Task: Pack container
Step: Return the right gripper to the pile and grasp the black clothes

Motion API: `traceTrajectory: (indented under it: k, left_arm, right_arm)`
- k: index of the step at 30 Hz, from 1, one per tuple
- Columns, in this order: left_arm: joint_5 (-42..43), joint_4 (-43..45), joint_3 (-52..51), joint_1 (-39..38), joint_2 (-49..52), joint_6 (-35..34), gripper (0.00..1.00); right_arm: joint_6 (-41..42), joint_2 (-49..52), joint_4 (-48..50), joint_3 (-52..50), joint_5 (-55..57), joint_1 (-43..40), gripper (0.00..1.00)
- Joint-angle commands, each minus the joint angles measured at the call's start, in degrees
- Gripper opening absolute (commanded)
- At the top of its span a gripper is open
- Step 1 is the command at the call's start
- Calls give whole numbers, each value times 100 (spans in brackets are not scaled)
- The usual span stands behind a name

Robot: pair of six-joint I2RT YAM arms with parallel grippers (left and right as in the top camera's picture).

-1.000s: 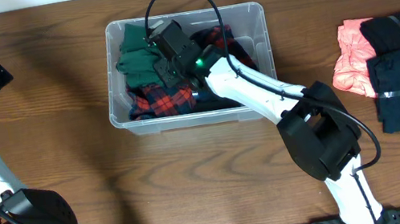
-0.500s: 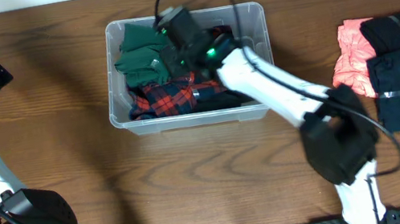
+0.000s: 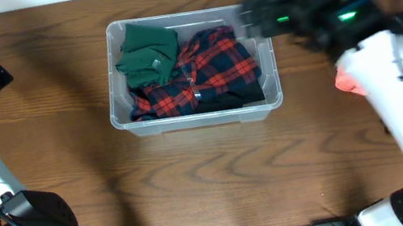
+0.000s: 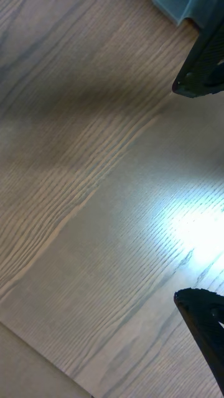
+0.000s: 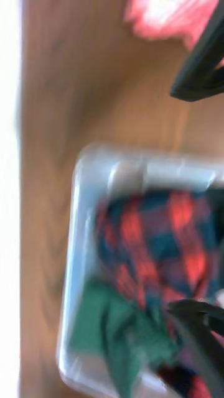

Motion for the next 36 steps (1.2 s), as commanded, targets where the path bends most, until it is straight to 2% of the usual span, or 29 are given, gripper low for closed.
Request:
traceTrajectory:
  k: [1, 3, 7, 20, 25, 36]
  left_arm:
    - [-20, -17, 79, 20, -42, -72, 98]
    - [-20, -17, 79, 20, -42, -72, 98]
    - [-20, -17, 79, 20, -42, -72, 98]
    - [-20, -17, 79, 20, -42, -74, 98]
    - [-20, -17, 79, 20, -42, -72, 98]
    - [-20, -17, 79, 20, -42, -72, 98]
  right_arm:
    - [774, -133, -546, -15, 48, -885, 97]
    - [890, -131, -992, -39, 52, -1475, 95]
    - [887, -133, -1213, -323, 48, -2376, 93]
    - [1102, -131, -492, -1923, -105, -4238, 95]
    - [734, -120, 87, -2485, -146, -4555, 88]
    - [627, 114, 1394, -2850, -275, -4378, 79]
